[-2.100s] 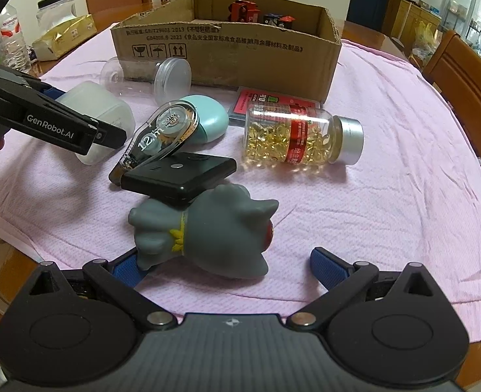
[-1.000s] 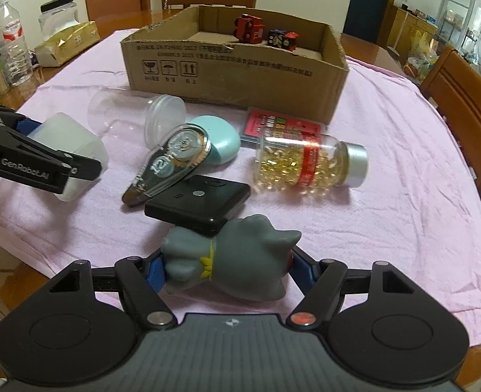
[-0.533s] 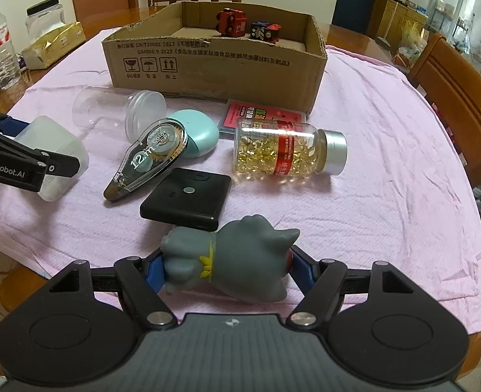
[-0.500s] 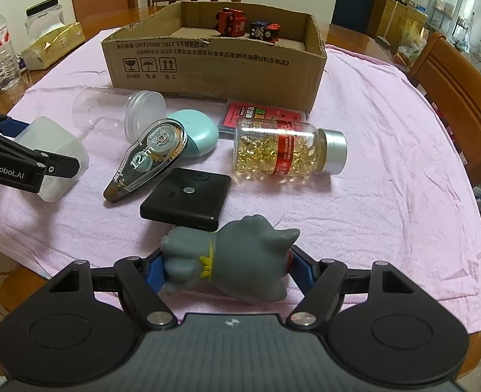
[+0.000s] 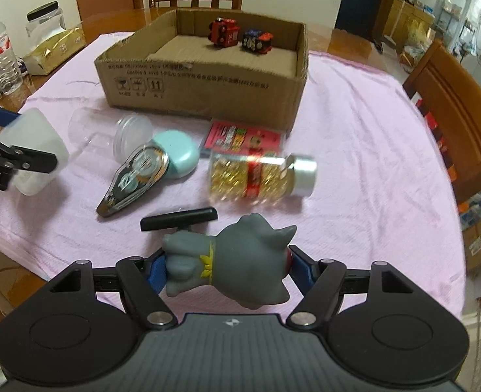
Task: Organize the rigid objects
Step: 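Carry the white container into the box and release it with the left gripper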
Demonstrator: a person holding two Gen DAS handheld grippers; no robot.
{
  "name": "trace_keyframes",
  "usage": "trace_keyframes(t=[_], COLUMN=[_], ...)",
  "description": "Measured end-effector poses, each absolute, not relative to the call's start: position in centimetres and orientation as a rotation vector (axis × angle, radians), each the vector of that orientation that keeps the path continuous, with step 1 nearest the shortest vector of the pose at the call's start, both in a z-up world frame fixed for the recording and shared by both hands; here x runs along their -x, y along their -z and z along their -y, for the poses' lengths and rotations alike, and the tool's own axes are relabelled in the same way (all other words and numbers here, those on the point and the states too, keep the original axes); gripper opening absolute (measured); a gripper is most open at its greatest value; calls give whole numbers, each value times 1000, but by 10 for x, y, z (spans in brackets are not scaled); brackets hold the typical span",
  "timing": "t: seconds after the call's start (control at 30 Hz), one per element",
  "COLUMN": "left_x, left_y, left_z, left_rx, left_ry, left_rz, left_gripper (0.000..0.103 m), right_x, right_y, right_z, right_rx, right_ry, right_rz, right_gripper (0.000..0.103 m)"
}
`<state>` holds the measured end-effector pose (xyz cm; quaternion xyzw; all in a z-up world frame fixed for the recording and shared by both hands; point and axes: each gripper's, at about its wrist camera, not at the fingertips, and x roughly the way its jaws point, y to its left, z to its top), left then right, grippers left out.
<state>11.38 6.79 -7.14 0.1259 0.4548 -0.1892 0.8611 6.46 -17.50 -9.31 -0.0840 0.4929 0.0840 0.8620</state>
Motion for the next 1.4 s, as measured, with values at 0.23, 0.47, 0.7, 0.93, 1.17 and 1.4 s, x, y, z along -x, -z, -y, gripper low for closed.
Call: trace_keyframes(t=[0.23, 0.47, 0.7, 0.93, 1.17, 1.4], left_x=[-126, -141, -161, -196, -251, -312], left_y=[46, 30, 21, 7, 2, 26], left_z=[-62, -46, -34, -23, -9, 4], left_rx=[-258, -270, -275, -281, -252, -246], left_ry=[388, 387, 392, 384, 367, 314], left_rz=[-915, -881, -868, -849, -819, -841], left_gripper=[83, 83, 83, 83, 83, 83], right_x=[-85, -103, -123, -148, -181, -219], right_y=[78, 66, 57, 38, 16, 4], right_z=[189, 198, 216, 221, 214, 210], right_rx=[226, 240, 275, 255, 255, 243], right_ry=[-194, -216, -224, -296, -376, -411], right_rz=[-1010, -982, -982, -971, -906, -848], right_gripper=[76, 76, 76, 76, 76, 76])
